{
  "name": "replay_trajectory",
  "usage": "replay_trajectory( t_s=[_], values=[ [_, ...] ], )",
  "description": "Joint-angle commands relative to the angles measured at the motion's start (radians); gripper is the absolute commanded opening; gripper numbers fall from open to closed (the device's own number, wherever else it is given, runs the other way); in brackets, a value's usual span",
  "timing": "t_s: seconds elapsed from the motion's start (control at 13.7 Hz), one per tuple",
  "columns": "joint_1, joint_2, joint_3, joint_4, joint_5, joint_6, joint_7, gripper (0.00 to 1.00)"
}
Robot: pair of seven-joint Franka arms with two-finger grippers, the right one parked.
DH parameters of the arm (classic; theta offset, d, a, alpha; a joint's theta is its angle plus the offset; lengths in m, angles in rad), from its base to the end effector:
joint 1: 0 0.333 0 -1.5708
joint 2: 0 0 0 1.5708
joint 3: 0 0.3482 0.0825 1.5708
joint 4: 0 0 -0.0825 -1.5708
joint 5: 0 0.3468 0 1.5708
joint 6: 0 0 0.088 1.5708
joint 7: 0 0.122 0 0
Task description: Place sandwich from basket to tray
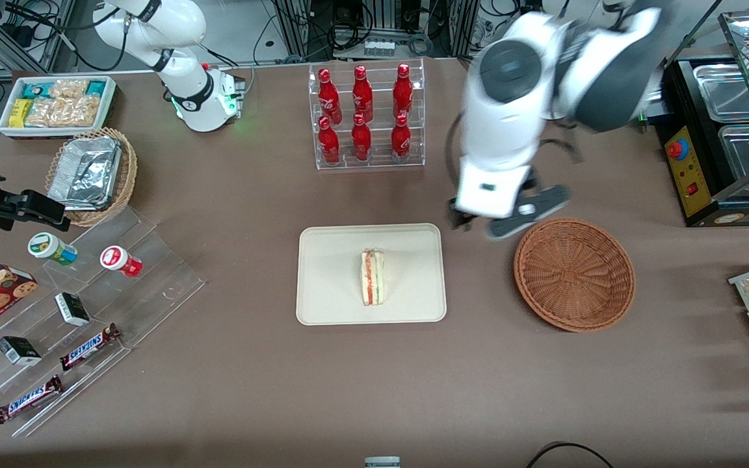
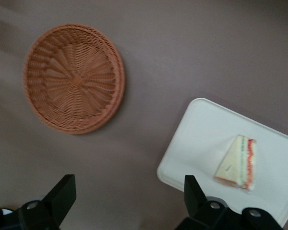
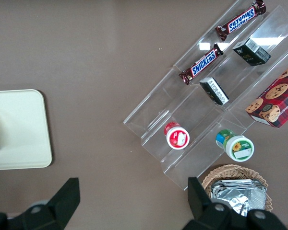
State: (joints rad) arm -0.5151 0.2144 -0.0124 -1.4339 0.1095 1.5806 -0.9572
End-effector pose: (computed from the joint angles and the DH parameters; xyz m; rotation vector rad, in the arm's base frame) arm 0.5138 -0.2830 0.5841 -2.9491 -0.6365 -0.0338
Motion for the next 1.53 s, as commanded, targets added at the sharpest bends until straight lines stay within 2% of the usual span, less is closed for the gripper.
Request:
replay_trajectory(
  t_s=[0.0, 0.44, 0.66, 0.95, 1.46],
  values=[
    [0.108, -0.167, -0.008, -0.161, -0.036, -0.008, 0.170, 0.99],
    [0.338, -0.277, -0.006, -0.158, -0.070, -0.172, 0.581, 0.99],
    [0.458, -0.299, -0.006, -0.160, -0.079, -0.200, 0.780, 0.99],
    [0.504, -0.305, -0.001, -0.161, -0.102, -0.229, 0.873, 0.99],
    [0.509, -0.247, -0.001, -0.088, -0.117, -0.229, 0.874, 0.99]
  ],
)
